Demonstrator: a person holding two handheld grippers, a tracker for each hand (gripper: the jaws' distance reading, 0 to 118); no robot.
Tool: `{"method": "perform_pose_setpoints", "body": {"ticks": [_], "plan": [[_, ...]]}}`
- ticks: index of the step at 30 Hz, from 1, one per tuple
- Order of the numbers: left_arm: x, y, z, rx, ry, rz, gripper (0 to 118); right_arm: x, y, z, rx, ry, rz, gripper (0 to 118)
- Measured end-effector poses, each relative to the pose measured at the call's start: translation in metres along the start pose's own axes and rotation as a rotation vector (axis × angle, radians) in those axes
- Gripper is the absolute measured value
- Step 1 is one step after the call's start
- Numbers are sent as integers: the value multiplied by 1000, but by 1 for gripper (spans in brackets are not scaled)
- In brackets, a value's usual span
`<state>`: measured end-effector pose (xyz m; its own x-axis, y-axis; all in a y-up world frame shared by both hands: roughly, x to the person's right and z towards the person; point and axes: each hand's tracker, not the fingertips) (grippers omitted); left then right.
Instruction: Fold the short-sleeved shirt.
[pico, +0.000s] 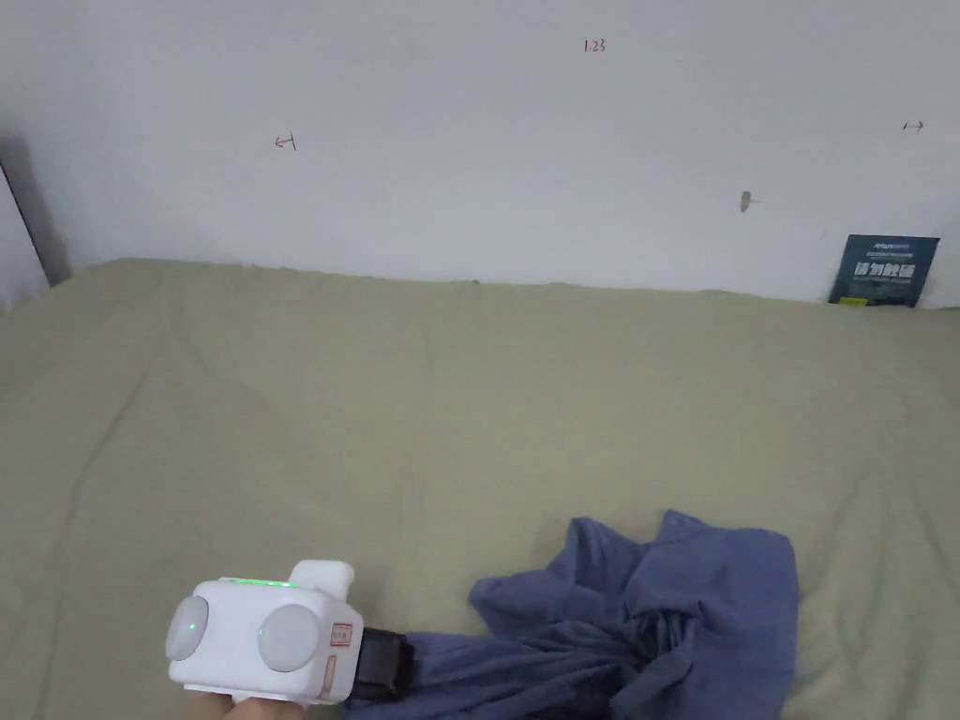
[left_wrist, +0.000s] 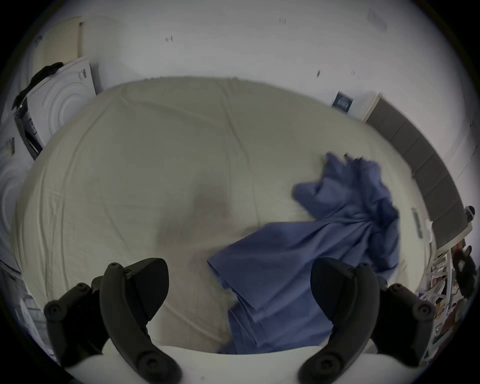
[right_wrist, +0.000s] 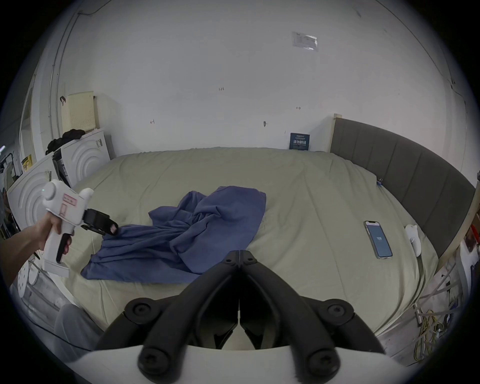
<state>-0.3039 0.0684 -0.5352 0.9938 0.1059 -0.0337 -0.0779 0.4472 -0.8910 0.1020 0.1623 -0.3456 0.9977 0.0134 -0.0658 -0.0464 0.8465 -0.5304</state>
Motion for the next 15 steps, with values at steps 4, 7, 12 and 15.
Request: {"method": "perform_pose_setpoints", "body": {"ticks": [4, 7, 12, 15], "plan": [[9, 0, -16, -16, 36, -26, 103, 3, -5, -4, -20, -3, 6, 0], [7, 2, 2, 7, 38, -69, 51, 7, -9, -5, -34, 4, -14, 0], [2, -1, 18, 38, -3, -33, 0, 16, -11, -10, -52, 13, -40, 0], [4, 0, 20, 40, -2, -40, 0, 19, 5, -18, -88, 18, -61, 0]]}}
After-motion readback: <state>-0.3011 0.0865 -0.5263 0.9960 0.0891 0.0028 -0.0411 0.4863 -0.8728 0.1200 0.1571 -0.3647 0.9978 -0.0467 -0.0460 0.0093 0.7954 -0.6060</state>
